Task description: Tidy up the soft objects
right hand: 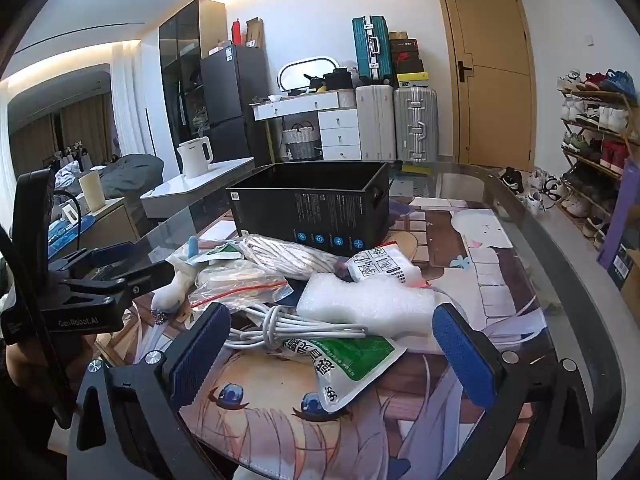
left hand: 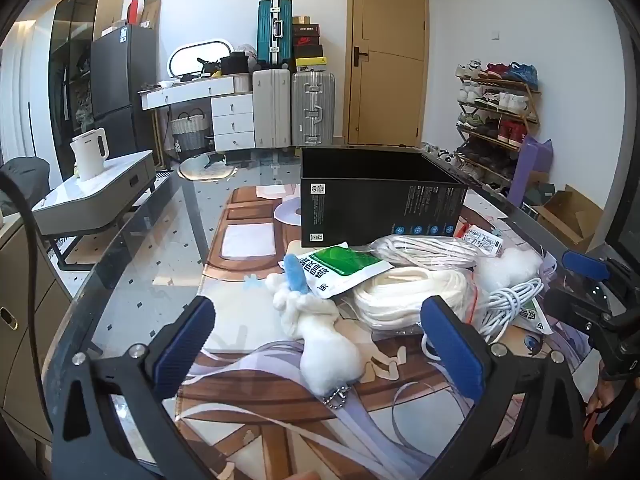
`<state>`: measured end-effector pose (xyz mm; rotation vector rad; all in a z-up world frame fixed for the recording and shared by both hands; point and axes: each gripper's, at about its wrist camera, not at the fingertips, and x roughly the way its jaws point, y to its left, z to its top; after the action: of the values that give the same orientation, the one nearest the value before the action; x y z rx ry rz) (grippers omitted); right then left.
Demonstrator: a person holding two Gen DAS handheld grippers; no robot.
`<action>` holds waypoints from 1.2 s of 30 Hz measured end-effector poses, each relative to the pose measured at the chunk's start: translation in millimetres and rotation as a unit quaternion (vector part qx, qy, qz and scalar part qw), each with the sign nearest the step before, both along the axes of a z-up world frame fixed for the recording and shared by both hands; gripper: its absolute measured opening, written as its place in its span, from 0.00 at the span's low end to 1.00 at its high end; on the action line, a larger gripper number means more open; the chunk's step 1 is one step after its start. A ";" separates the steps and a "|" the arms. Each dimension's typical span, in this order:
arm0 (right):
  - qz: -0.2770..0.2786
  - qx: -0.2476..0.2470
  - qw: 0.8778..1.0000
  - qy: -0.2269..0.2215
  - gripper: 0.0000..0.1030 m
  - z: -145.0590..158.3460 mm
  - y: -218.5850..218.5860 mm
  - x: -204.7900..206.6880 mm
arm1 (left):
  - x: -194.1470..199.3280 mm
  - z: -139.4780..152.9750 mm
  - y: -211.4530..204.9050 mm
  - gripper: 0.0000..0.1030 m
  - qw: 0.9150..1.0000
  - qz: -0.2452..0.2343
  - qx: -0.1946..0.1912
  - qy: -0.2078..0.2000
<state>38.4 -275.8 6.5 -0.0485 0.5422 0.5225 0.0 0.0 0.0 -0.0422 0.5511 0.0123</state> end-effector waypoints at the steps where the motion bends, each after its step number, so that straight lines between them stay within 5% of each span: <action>1: 0.000 0.000 1.000 0.003 1.00 0.2 0.2 -0.1 | -0.2 0.0 0.2 1.00 1.000 -0.001 -0.003 0.001; 36: 0.003 0.002 1.000 0.005 1.00 8.6 -3.0 2.0 | 3.3 0.1 1.3 1.00 1.000 -0.002 -0.006 0.002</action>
<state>40.4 -278.8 15.1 -0.0439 0.5519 0.5292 3.3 1.3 0.1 -0.0525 0.5554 0.0062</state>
